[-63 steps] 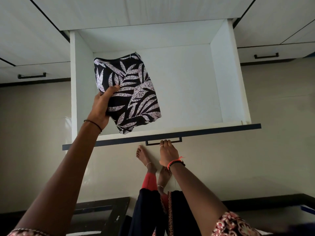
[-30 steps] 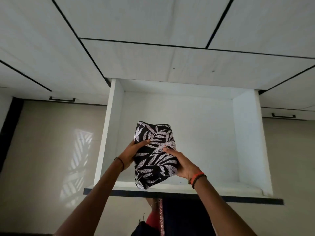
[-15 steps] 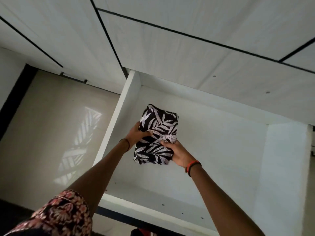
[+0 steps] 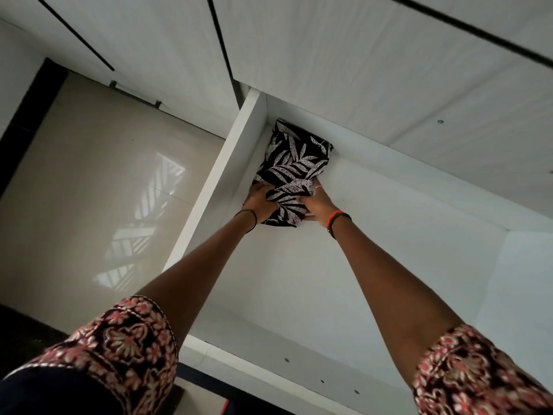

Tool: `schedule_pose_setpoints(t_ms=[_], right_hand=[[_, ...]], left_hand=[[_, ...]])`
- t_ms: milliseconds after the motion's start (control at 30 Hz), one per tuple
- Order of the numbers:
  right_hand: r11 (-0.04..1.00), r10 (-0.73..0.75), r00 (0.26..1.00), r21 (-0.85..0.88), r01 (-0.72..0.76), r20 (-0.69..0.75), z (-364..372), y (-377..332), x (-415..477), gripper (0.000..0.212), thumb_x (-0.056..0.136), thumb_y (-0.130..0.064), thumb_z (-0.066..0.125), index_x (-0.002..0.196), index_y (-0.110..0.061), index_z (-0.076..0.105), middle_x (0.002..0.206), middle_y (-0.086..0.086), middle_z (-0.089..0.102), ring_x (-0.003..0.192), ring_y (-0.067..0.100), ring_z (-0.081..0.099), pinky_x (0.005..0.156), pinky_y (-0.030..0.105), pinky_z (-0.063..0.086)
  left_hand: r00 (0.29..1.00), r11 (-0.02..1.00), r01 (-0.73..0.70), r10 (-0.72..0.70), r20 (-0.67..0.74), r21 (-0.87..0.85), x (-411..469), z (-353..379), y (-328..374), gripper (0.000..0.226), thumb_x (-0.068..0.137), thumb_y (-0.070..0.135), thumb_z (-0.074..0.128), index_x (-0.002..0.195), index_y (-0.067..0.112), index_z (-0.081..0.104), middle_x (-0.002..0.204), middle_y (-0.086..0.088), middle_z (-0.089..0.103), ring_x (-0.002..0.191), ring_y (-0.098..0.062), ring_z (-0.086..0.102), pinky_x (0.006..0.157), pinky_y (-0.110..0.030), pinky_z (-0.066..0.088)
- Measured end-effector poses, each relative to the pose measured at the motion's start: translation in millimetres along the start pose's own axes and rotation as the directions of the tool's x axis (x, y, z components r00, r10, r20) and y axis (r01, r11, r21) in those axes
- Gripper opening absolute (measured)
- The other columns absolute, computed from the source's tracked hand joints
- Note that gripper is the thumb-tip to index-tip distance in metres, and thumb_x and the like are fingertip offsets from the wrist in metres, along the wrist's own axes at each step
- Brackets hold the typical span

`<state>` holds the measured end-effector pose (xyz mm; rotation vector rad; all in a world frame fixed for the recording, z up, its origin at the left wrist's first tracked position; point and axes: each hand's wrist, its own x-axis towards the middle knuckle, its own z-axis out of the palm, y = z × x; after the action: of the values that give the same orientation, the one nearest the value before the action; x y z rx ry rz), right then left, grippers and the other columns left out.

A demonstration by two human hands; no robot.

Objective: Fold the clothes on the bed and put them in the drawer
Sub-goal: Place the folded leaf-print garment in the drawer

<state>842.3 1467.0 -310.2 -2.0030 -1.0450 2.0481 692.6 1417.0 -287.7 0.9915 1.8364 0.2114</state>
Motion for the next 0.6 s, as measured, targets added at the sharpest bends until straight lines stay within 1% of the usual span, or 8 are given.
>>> schedule_pose_setpoints(t_ms=[67,167,267,333,400,467,567,600], right_hand=[[1.0,-0.003,0.997,-0.006,0.004,0.078,2,-5,1,0.081,0.091,-0.004,0.056,0.15,-0.036,0.011,0.142,0.003,0.043,0.111,0.027,0.056,0.079,0.038,0.052],[0.999,0.005,0.988,-0.043,0.001,0.152,6,-11,-7,0.078,0.093,-0.003,0.054,0.15,-0.032,0.01,0.14,0.009,0.046,0.112,0.031,0.058,0.086,0.038,0.049],[0.995,0.03,0.995,-0.098,-0.021,0.093,11,-14,-21,0.072,0.094,-0.009,0.054,0.15,-0.029,0.013,0.137,0.014,0.048,0.105,0.029,0.057,0.084,0.037,0.05],[0.993,0.057,0.998,-0.105,-0.054,0.023,15,-14,-42,0.068,0.095,-0.011,0.052,0.15,-0.023,0.015,0.136,0.016,0.048,0.111,0.031,0.056,0.087,0.038,0.051],[0.989,0.102,0.995,-0.108,-0.102,-0.003,18,-2,-64,0.061,0.095,-0.011,0.052,0.148,-0.018,0.022,0.133,0.018,0.05,0.117,0.034,0.055,0.092,0.041,0.049],[0.984,0.139,0.99,-0.113,-0.137,0.01,25,11,-91,0.057,0.095,-0.01,0.052,0.146,-0.015,0.027,0.129,0.019,0.053,0.117,0.034,0.054,0.092,0.041,0.048],[0.988,0.144,0.989,-0.06,-0.145,-0.015,44,13,-138,0.052,0.094,-0.01,0.052,0.143,-0.011,0.033,0.117,0.017,0.056,0.102,0.028,0.056,0.088,0.041,0.049],[0.989,0.142,0.99,-0.035,-0.143,-0.025,51,13,-152,0.051,0.094,-0.009,0.052,0.141,-0.01,0.034,0.119,0.016,0.055,0.101,0.026,0.055,0.084,0.039,0.049]], left_hand=[[1.0,1.0,0.005,-0.005,-0.025,0.024,2,-2,-3,0.057,0.089,0.009,0.058,0.143,0.01,0.039,0.154,-0.007,0.021,0.141,-0.021,0.024,0.111,-0.022,0.018],[0.997,0.999,0.034,-0.032,-0.063,0.029,-3,-10,-3,0.057,0.091,0.008,0.054,0.145,0.013,0.034,0.157,-0.004,0.015,0.142,-0.019,0.023,0.11,-0.022,0.02],[0.996,0.999,0.041,-0.039,-0.075,0.024,-19,-16,1,0.058,0.091,0.01,0.053,0.145,0.013,0.034,0.155,-0.008,0.023,0.138,-0.024,0.031,0.108,-0.026,0.027],[0.996,0.999,0.039,-0.038,-0.076,0.008,-40,-21,8,0.059,0.09,0.013,0.055,0.145,0.013,0.035,0.153,-0.01,0.026,0.136,-0.027,0.034,0.11,-0.03,0.03],[0.997,0.999,0.027,-0.028,-0.073,-0.018,-62,-15,11,0.057,0.091,0.016,0.055,0.145,0.014,0.035,0.152,-0.011,0.027,0.135,-0.028,0.035,0.11,-0.033,0.032],[0.995,0.998,-0.018,0.011,-0.099,-0.064,-93,-11,14,0.055,0.093,0.016,0.053,0.144,0.015,0.034,0.149,-0.011,0.03,0.131,-0.026,0.039,0.106,-0.03,0.035],[0.982,0.977,-0.081,0.044,-0.184,-0.197,-154,-18,17,0.049,0.096,0.016,0.05,0.142,0.019,0.034,0.145,-0.008,0.032,0.126,-0.02,0.043,0.101,-0.023,0.037],[0.979,0.969,-0.088,0.042,-0.198,-0.232,-171,-20,15,0.048,0.096,0.018,0.049,0.142,0.021,0.034,0.145,-0.006,0.032,0.125,-0.017,0.044,0.099,-0.02,0.038]])
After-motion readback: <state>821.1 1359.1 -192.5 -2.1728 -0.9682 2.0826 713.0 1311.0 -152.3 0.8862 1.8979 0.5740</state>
